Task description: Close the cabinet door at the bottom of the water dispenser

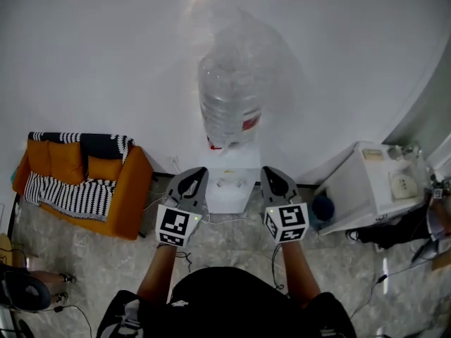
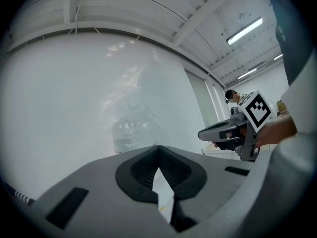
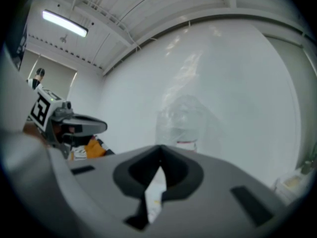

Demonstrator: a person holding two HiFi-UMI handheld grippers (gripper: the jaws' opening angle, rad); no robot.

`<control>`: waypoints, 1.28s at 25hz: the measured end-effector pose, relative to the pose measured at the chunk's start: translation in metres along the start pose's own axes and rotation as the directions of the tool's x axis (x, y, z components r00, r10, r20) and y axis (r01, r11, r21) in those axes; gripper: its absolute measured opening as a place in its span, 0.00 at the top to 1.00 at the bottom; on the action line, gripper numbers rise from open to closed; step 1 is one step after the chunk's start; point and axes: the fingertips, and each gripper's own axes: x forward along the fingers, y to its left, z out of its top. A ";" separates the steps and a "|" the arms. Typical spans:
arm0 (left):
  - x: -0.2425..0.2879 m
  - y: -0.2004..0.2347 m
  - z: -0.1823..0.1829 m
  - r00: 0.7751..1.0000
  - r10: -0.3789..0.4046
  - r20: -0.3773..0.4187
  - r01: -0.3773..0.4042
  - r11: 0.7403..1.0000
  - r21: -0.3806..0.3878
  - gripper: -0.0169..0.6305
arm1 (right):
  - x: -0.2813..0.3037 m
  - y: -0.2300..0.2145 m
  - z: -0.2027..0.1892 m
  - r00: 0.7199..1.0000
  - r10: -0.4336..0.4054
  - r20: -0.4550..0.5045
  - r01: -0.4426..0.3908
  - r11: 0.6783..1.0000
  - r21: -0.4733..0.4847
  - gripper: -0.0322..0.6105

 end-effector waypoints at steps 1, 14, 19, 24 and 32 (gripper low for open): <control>-0.001 0.002 0.001 1.000 0.002 0.003 -0.002 1.000 -0.001 0.96 | 0.000 0.000 0.001 1.000 -0.001 0.003 0.001 1.000 -0.001 0.90; -0.008 -0.007 0.001 1.000 -0.013 0.017 0.013 1.000 -0.016 0.96 | -0.007 0.004 -0.002 1.000 -0.002 0.000 0.002 1.000 0.000 0.90; -0.008 -0.008 -0.001 1.000 -0.012 0.014 0.012 1.000 -0.018 0.96 | -0.006 0.007 -0.003 1.000 0.008 -0.008 -0.008 1.000 -0.006 0.90; -0.006 -0.009 -0.004 1.000 -0.010 0.008 0.010 0.999 -0.040 0.96 | -0.003 0.008 -0.004 1.000 0.021 -0.012 -0.021 1.000 -0.005 0.90; -0.005 -0.012 -0.008 1.000 0.000 0.008 0.000 0.998 -0.069 0.96 | 0.000 0.013 -0.009 0.999 0.033 -0.022 -0.034 0.999 -0.021 0.90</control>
